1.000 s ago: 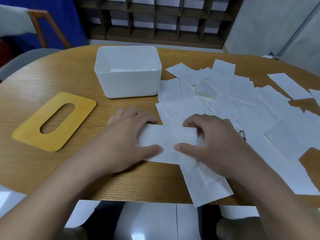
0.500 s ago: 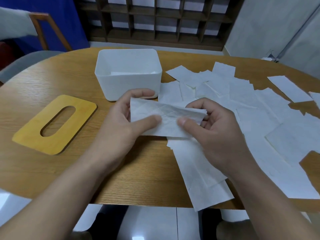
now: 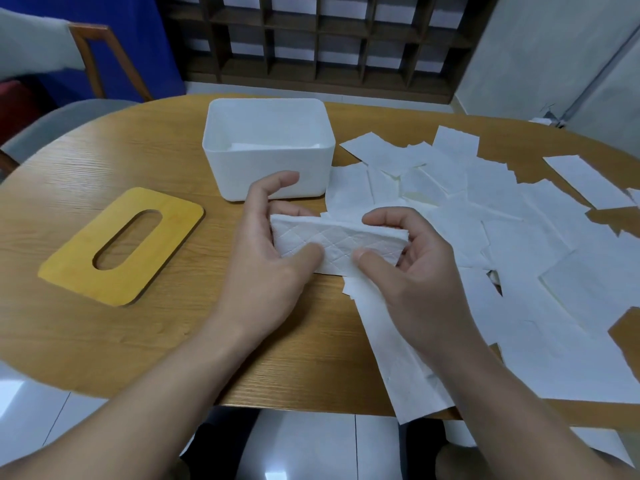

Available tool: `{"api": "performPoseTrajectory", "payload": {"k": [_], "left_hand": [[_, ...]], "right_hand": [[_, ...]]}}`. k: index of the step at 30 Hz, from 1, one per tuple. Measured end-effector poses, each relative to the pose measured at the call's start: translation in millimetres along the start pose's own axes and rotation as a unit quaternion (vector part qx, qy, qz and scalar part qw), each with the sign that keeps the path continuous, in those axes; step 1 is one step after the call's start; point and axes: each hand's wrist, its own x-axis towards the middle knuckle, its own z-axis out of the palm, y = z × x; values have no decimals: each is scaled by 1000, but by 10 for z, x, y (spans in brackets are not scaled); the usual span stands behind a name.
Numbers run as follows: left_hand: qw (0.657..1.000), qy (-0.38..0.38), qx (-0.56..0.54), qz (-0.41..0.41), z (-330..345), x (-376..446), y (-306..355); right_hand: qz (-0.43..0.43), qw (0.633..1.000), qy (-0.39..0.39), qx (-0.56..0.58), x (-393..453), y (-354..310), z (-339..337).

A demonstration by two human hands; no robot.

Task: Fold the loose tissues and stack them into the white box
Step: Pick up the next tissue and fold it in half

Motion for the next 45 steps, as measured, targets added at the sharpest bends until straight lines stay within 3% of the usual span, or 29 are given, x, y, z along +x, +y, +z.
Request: {"api": "performPoseTrajectory", "payload": {"k": [16, 19, 25, 31, 38, 45], "left_hand": [[1000, -6, 2, 8, -26, 2, -50], [999, -32, -28, -19, -80, 22, -1], [996, -70, 31, -47, -169, 71, 52], [993, -29, 114, -30, -213, 88, 83], [976, -72, 202, 41, -355, 122, 34], [973, 13, 207, 105, -416, 362, 244]], "right_hand": [[-40, 995, -4, -93, 15, -66, -40], [-35, 997, 11, -63, 47, -98, -121], [15, 1000, 15, -11, 85, -112, -144], [34, 999, 13, -36, 130, -95, -158], [5, 995, 27, -95, 132, -52, -166], [-57, 989, 64, -124, 299, -311, -13]]}}
